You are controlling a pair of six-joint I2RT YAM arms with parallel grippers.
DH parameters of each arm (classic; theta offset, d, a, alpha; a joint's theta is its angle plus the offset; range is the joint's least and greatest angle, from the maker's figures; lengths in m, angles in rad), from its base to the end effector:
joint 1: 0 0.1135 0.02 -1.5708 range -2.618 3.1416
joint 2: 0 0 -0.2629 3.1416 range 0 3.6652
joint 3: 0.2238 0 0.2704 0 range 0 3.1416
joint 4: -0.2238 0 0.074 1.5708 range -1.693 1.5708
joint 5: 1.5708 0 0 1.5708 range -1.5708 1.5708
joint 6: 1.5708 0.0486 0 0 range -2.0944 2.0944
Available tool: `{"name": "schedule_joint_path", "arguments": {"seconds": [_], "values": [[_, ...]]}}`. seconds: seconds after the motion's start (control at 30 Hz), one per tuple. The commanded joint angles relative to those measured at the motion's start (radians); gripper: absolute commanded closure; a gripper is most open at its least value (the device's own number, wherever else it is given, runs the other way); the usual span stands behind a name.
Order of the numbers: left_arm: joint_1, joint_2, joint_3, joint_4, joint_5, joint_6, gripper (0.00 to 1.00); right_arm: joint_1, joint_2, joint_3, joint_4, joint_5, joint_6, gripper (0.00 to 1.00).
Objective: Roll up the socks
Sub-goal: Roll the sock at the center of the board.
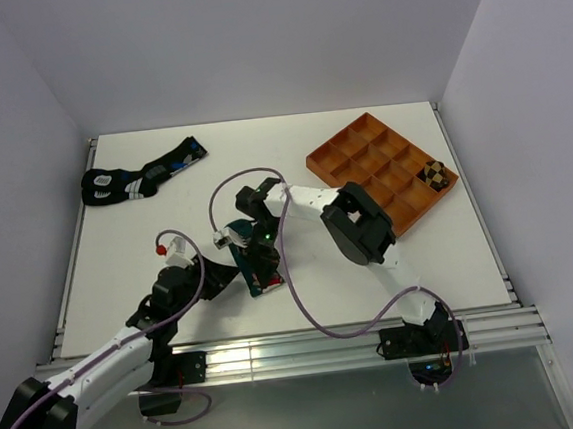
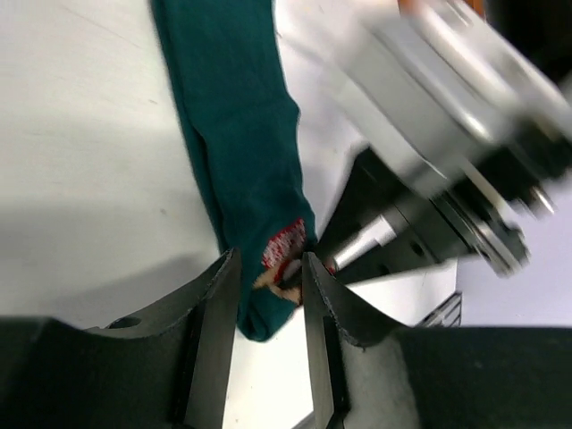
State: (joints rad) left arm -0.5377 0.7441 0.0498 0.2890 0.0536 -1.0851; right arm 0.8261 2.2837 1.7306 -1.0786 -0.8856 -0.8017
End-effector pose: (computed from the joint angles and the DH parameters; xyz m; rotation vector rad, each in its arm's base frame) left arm 0.1534 -0.0945 0.1207 -0.5443 2.0793 -1.0670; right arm 0.2715 0.3501 0.1204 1.9931 -1.9379 -1.3170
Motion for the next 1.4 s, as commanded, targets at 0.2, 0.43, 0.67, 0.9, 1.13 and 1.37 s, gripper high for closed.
{"name": "schedule_joint_path", "arguments": {"seconds": [0.2,0.43,0.67,0.9,1.13,1.37], "values": [[-0.214,0.089,-0.031,0.288,-0.120,0.212,0.62,-0.010,0.244,0.340,-0.345,-0.058,-0.024,0.88],[-0.238,0.216,-0.036,0.371,-0.142,0.280,0.62,-0.025,0.267,0.333,-0.362,-0.087,-0.033,0.87],[-0.254,0.259,-0.041,0.398,-0.150,0.329,0.60,-0.056,0.238,0.261,-0.362,-0.092,-0.076,0.87],[-0.275,0.322,-0.021,0.377,-0.172,0.350,0.60,-0.059,0.235,0.247,-0.362,-0.108,-0.082,0.87],[-0.324,0.385,-0.013,0.394,-0.199,0.346,0.60,-0.074,0.235,0.242,-0.362,-0.111,-0.083,0.88],[-0.343,0.408,-0.005,0.395,-0.199,0.338,0.60,-0.079,0.238,0.239,-0.334,-0.105,-0.059,0.88]]}}
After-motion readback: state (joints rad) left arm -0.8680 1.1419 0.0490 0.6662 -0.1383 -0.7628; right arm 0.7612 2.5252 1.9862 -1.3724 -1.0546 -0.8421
